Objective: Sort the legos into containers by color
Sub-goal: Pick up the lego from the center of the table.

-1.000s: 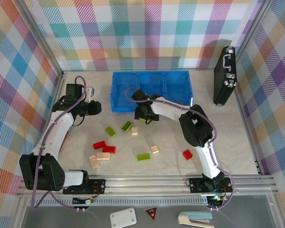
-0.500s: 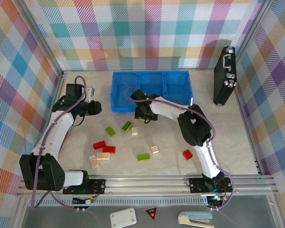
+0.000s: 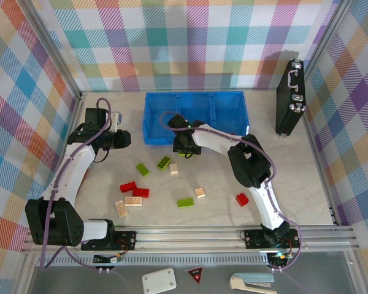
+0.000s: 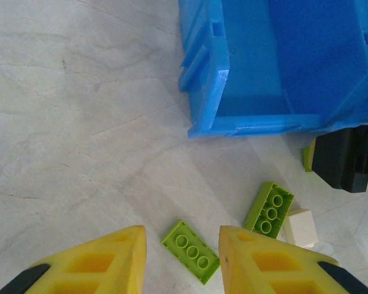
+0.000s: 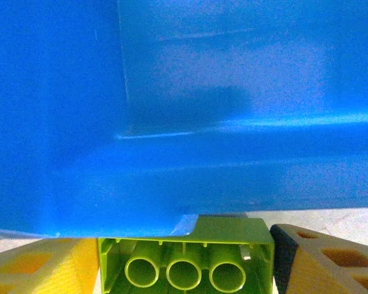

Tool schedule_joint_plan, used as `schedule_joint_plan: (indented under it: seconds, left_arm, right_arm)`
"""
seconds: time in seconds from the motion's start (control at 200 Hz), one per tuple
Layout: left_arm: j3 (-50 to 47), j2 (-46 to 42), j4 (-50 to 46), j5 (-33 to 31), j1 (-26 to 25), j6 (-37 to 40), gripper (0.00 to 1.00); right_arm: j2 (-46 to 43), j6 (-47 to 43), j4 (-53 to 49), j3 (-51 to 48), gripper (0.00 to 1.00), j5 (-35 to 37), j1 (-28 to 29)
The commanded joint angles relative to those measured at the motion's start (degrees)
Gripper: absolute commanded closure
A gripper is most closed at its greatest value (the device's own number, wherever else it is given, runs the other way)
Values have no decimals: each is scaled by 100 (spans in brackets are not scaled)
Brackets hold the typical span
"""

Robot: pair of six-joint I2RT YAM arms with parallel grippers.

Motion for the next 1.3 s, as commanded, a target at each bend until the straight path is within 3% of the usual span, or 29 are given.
schedule_joint_plan:
  seconds: [0.0,0.545,1.295]
  left_arm:
    - [-13,-43,60,113,66,28,63]
    - [-13,-48,59,98,68,29,63]
    - [-7,-52,60,100,70,29,63]
  right_arm:
    - [112,28,-132,113,27,-8,31]
    - [73,-37,-243,118,32,59,40]
    - [-1116,-385,-436,-509,35,181,48]
